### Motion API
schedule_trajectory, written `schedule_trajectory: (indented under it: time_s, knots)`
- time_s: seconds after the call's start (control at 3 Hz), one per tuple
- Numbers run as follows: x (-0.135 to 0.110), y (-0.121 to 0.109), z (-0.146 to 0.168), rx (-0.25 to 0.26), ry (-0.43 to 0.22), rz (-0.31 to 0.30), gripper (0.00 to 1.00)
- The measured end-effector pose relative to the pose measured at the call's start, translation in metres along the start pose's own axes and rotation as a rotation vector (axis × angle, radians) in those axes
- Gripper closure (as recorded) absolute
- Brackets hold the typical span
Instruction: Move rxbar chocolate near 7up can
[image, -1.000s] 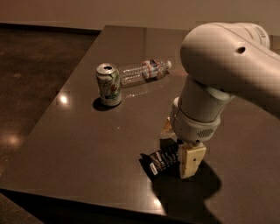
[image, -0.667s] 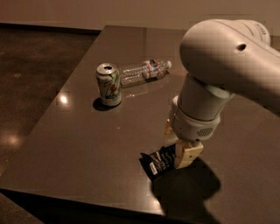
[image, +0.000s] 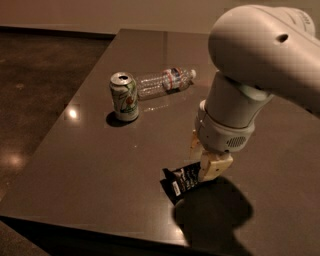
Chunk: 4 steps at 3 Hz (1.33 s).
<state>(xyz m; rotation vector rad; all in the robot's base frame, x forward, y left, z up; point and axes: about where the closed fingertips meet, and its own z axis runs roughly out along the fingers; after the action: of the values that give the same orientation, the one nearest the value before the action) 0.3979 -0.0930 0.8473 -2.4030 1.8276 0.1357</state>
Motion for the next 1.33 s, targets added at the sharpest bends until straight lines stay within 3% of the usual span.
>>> schedule_trajectory:
  time_s: [0.33,0.67,1.33]
  knots:
    - [-0.007,-0.016,-0.009,0.016,-0.006,0.019,1.0]
    - [-0.027,-0.052,-0.012,0.04,-0.033,0.048,1.0]
    - [-0.065,-0.09,-0.011,0.063,-0.069,0.047,1.0]
